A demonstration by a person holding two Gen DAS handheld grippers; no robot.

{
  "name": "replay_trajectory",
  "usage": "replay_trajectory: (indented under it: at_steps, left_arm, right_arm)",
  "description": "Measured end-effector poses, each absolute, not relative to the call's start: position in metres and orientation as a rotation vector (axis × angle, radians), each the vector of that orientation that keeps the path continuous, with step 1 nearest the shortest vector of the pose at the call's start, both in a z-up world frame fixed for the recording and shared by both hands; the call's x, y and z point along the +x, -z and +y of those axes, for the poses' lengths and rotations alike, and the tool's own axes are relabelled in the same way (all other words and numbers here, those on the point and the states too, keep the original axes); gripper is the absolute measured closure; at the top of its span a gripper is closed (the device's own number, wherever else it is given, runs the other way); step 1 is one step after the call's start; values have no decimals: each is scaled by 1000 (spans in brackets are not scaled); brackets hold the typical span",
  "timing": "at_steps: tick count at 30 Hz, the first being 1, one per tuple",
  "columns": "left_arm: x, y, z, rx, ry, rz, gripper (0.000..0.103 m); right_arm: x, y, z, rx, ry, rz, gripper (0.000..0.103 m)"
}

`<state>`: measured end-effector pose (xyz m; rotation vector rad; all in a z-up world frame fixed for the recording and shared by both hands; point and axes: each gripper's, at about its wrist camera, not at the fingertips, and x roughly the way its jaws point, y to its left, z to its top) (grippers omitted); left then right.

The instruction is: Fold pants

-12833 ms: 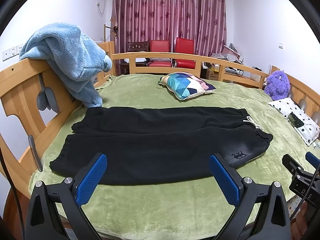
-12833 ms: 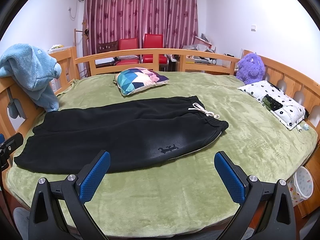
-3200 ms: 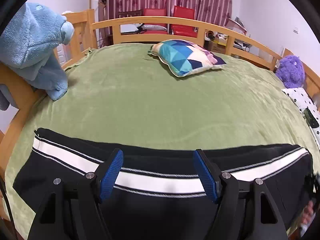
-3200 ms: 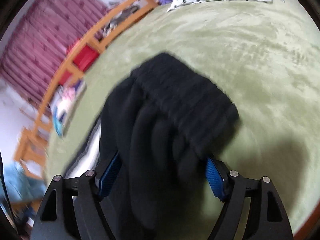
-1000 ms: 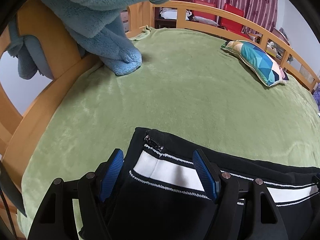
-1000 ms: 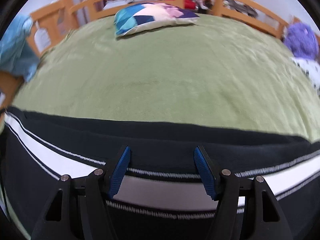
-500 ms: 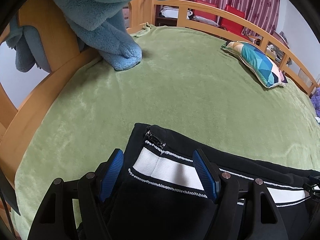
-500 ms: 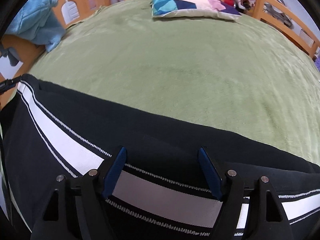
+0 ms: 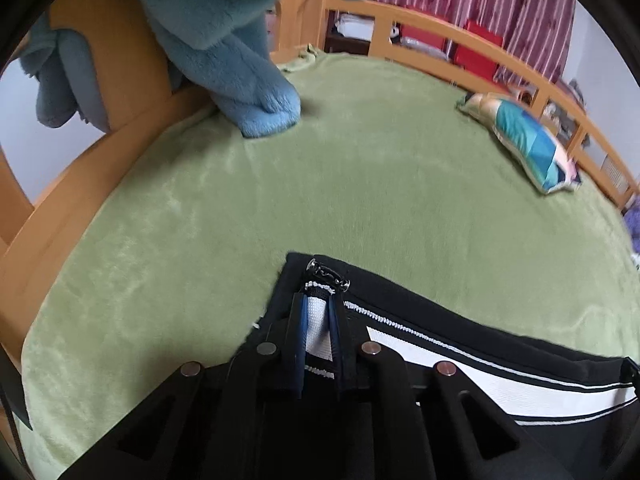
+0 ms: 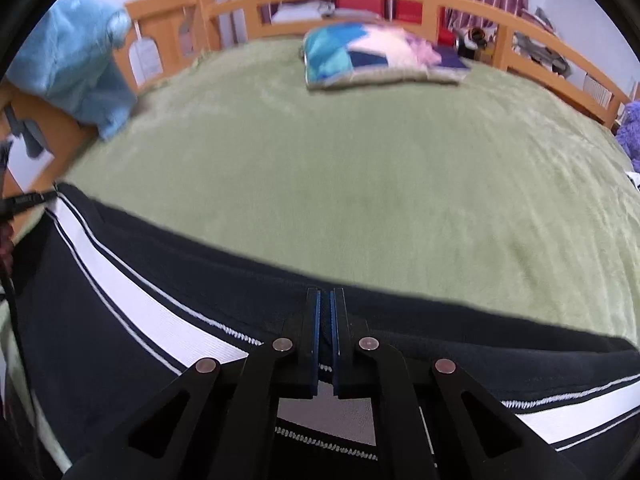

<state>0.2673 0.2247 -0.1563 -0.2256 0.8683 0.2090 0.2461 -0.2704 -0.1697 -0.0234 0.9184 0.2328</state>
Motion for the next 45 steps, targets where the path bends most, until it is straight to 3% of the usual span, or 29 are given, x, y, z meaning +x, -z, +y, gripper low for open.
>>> replay_trajectory:
  at_steps: [5, 12, 14, 16, 17, 21, 31, 34, 45]
  left_arm:
    - [274, 154, 239, -288, -217, 868, 92]
    - [274, 158, 223, -190, -239, 905, 86]
    - [266, 153, 220, -183, -223, 899, 76]
    - [253, 149, 219, -201, -207, 895, 62]
    - [245, 146, 218, -211, -197, 891, 54]
    - [210, 138, 216, -207, -162, 880, 49]
    - [119, 156, 250, -322, -165, 889, 47]
    - [110, 171, 256, -383, -148, 913, 47]
    - [123, 214, 286, -613, -142, 901, 48]
  right_arm:
    - [270, 156, -265, -16, -228, 876, 103]
    - [290, 201, -254, -39, -191, 1017, 103]
    - [280, 195, -255, -27, -177, 995, 95]
    - [268, 186, -257, 7, -154, 973, 59]
    - [262, 181, -258, 23, -143, 955, 55]
    - [233, 161, -257, 56, -87, 902, 45]
    - [168, 142, -245, 172, 5, 866, 46]
    - [157, 143, -241, 222, -2, 905, 52]
    - [123, 138, -224, 230, 14, 950, 52]
